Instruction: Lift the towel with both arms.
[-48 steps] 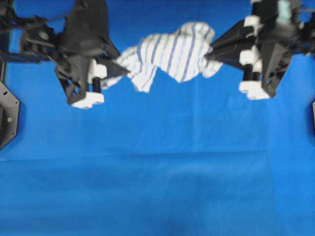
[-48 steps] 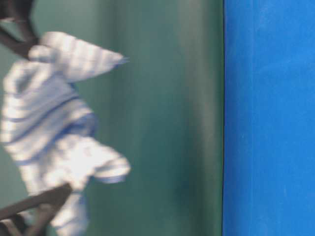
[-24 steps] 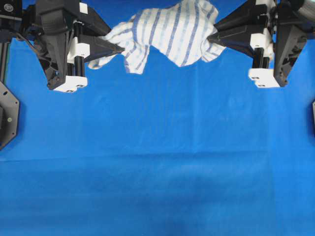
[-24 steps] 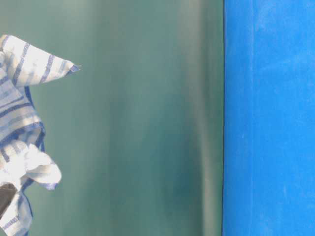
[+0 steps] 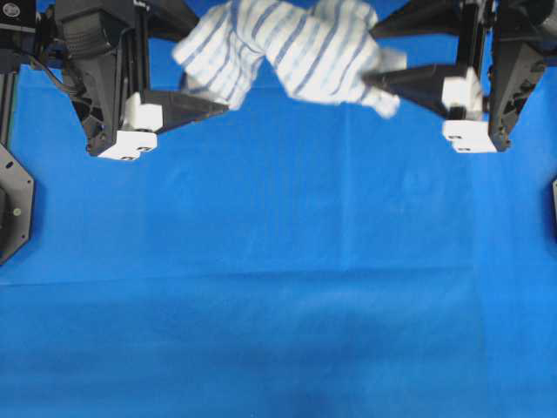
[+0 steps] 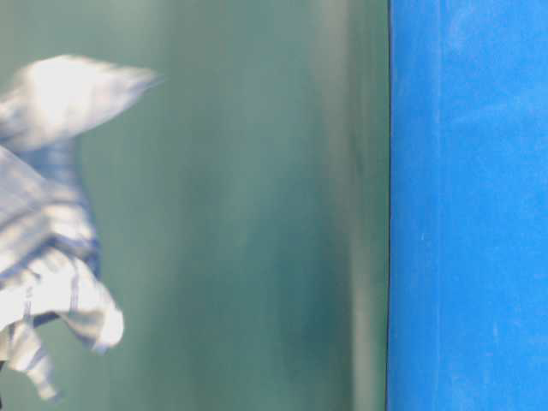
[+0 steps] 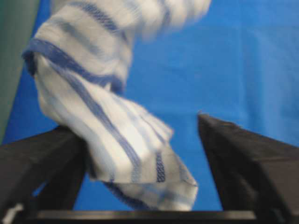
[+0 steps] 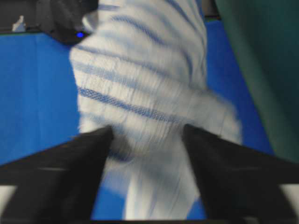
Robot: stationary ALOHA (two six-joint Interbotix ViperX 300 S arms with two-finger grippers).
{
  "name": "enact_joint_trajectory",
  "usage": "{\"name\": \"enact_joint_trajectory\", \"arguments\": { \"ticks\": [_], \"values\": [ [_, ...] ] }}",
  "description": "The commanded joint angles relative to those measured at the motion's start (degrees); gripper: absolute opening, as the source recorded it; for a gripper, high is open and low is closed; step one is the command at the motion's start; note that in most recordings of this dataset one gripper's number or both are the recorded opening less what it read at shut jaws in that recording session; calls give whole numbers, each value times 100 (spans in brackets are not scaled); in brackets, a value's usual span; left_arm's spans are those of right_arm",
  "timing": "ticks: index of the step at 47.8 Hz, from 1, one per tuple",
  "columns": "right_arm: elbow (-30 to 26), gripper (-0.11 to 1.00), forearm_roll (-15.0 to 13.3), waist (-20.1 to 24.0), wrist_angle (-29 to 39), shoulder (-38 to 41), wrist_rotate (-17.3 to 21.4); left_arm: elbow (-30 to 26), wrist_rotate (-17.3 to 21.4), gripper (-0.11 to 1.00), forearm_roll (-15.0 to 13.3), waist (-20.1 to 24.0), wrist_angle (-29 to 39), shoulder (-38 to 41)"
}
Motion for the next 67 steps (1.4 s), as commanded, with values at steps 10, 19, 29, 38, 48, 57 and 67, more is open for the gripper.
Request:
{"name": "enact_joint_trajectory", "arguments": {
  "ticks": [10,19,29,38,48,57,67],
  "values": [
    [-70,66,-70,-9,9,-79,70,158,-26,93,-26,9,-88,-264],
    [431,66,-18,9,-35,-35,193,729,-44,93,-53,-193,-404,-202],
    [1116,66,-9,105,-308,149,510,1582,-44,93,-53,-396,-1380,44],
    [1477,66,-9,272,-562,448,615,1942,-62,93,-62,-554,-1978,413],
    [1723,66,-9,413,-773,967,633,2013,-53,93,-62,-677,-2232,958],
    [1872,66,-9,439,-958,1494,624,2021,-9,93,-62,-765,-2549,1688],
    [2101,65,18,457,-1397,2118,650,2013,0,93,-62,-853,-3129,2584]
  ]
}}
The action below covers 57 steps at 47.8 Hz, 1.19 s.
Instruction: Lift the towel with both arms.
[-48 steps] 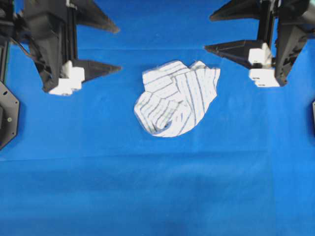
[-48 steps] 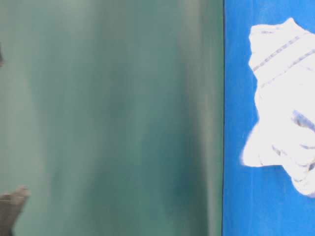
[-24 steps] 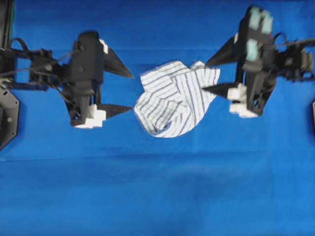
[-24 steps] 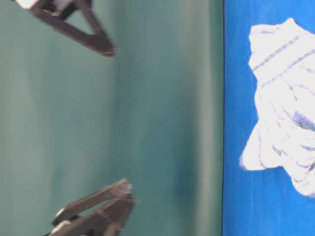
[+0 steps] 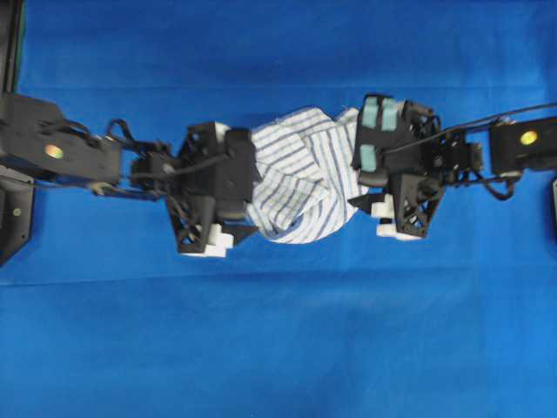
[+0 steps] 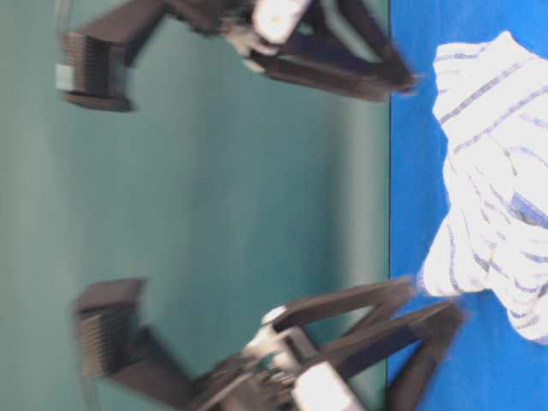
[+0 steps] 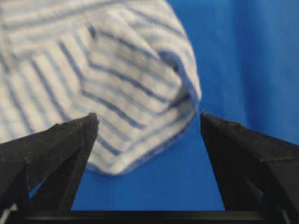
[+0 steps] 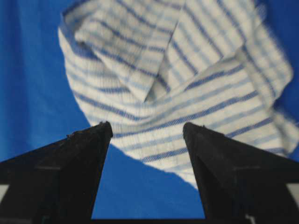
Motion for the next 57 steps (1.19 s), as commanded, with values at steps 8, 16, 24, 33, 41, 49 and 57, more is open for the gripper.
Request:
{"name": "enact_joint_trajectory", "arguments": {
  "ticks": [8,16,24,33,41,49,57],
  "values": [
    [132,65,26,18,-633,686,114,-79,-9,93,-9,-53,-650,729],
    [123,65,35,18,-1107,1151,132,-70,-35,93,-18,-53,-940,1037],
    [88,65,35,9,-1354,1424,132,-62,-26,93,-9,-53,-1002,1195],
    [70,62,18,-44,-1362,1477,123,-114,18,87,-9,-53,-976,1274],
    [79,22,18,-62,-1336,1468,123,-123,9,46,-18,-9,-659,1257],
    [97,8,35,-62,-1336,1441,132,-132,-26,6,-9,62,-519,1204],
    [79,8,141,-62,-1239,1187,132,-141,-35,5,-9,88,-316,853]
  ]
}}
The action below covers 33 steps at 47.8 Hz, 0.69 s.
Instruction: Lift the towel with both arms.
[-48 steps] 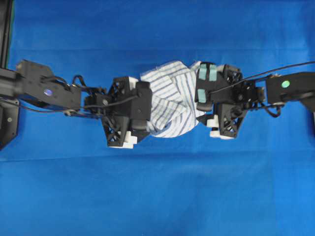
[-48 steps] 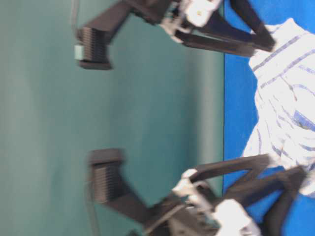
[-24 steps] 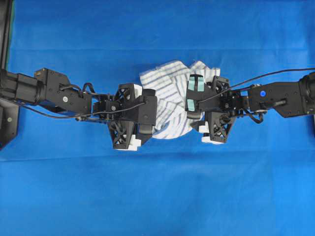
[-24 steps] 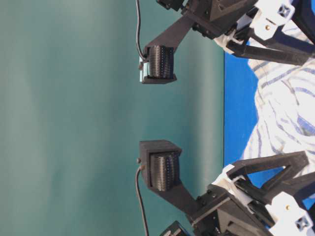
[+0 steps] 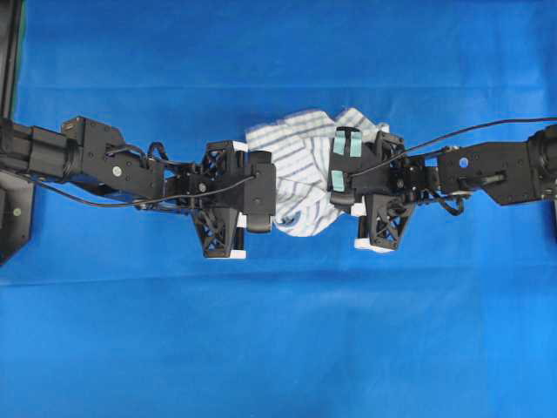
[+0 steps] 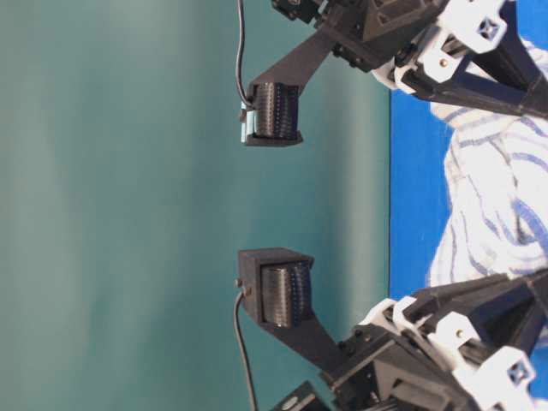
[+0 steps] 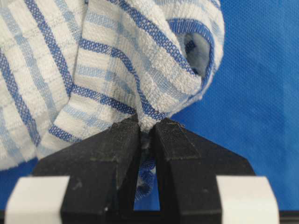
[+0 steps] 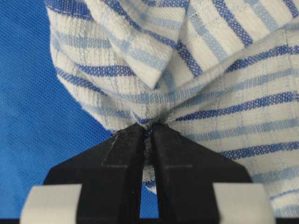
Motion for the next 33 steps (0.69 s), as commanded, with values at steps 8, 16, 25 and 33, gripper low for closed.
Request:
{"name": "enact_joint_trajectory", "arguments": {
  "ticks": [8,16,25,33],
  "values": [
    [-202,8,132,9,431,-1063,18,-167,-18,5,-9,35,598,-1055],
    [-519,8,132,-18,932,-1784,9,-360,-18,5,-18,132,1072,-1767],
    [-1090,8,62,-53,1591,-2250,-53,-694,-26,5,-9,246,1644,-2382],
    [-1617,8,-167,-53,2109,-2470,-70,-1055,-26,5,-18,264,2276,-2874]
  ]
}}
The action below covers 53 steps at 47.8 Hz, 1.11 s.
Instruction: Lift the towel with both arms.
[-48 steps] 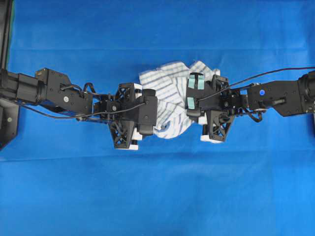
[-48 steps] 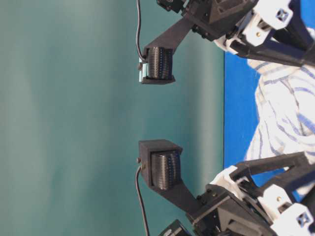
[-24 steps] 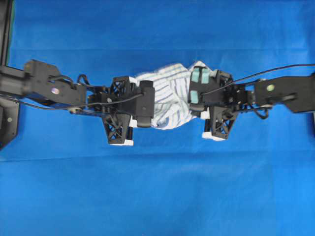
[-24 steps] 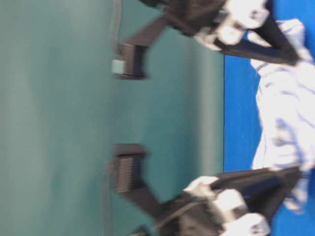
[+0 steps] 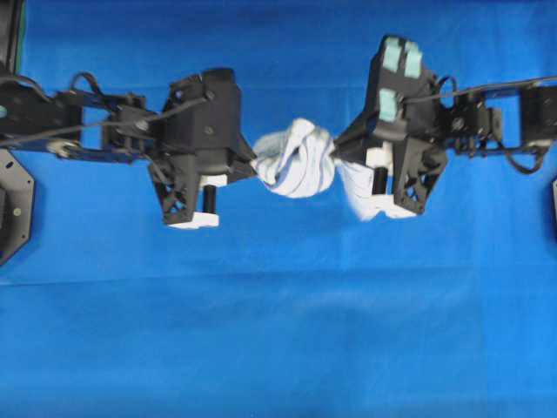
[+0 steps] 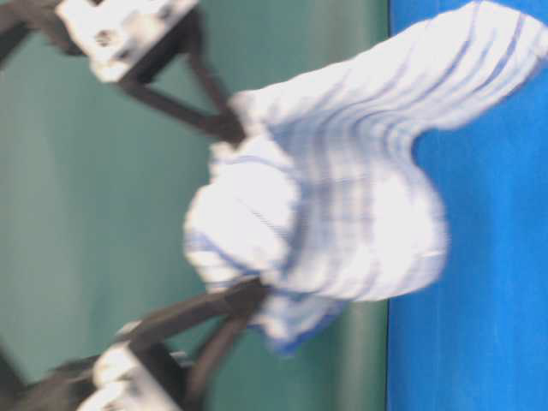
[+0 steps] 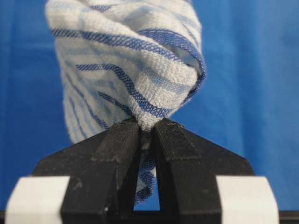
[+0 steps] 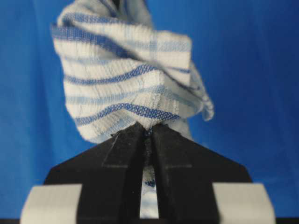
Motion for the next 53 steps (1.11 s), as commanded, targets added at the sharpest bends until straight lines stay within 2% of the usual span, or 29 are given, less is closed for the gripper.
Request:
{"name": "enact_joint_trajectory", "arguments": {
  "ticks": [1,12,29,40,53],
  "values": [
    [-439,8,-141,9,246,-220,-9,-325,-9,5,0,18,308,-378],
    [-1292,8,-325,9,888,-396,-79,-809,-9,5,-9,105,1028,-844],
    [-2435,8,-334,35,1600,-527,-308,-1705,44,5,26,123,1863,-1362],
    [-2531,8,-334,35,1591,-457,-431,-1705,70,5,26,114,1907,-1406],
    [-2540,8,-334,35,1318,-413,-580,-1679,334,6,26,123,1872,-1380]
  ]
}}
